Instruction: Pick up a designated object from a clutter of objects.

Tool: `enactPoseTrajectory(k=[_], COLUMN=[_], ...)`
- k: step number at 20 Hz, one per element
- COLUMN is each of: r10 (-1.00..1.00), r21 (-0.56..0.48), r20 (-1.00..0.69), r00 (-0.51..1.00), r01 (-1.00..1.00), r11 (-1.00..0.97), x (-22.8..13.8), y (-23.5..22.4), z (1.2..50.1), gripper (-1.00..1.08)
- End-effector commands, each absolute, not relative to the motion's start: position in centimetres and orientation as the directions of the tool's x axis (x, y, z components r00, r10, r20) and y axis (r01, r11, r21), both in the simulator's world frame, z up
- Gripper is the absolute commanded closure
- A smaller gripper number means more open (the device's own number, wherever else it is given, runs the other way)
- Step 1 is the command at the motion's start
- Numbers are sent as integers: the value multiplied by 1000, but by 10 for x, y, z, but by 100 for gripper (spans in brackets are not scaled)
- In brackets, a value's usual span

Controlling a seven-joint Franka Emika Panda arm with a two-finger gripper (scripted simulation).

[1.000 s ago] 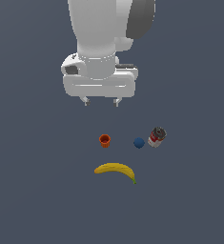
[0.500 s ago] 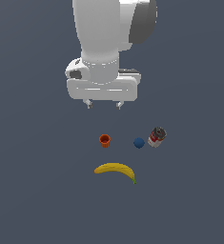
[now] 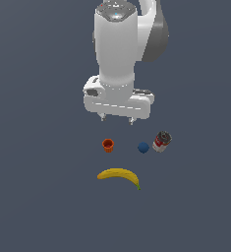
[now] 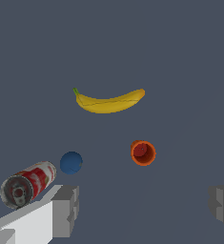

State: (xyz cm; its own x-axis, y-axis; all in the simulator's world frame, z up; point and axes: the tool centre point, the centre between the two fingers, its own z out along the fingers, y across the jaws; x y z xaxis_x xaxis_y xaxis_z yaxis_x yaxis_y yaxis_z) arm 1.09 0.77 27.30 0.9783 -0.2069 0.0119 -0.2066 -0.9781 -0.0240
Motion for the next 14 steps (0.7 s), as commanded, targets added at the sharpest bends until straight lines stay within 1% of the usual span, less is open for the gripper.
enactPoseTrajectory(k=[1,14], r10=[-250,-481], r21=[-27,-24], r20=[8,-9], r00=[968,877], r01=[-250,-481], r11=[-968,-877], x=[13,11], y=[20,81], z=[258,178], gripper=[-92,-92])
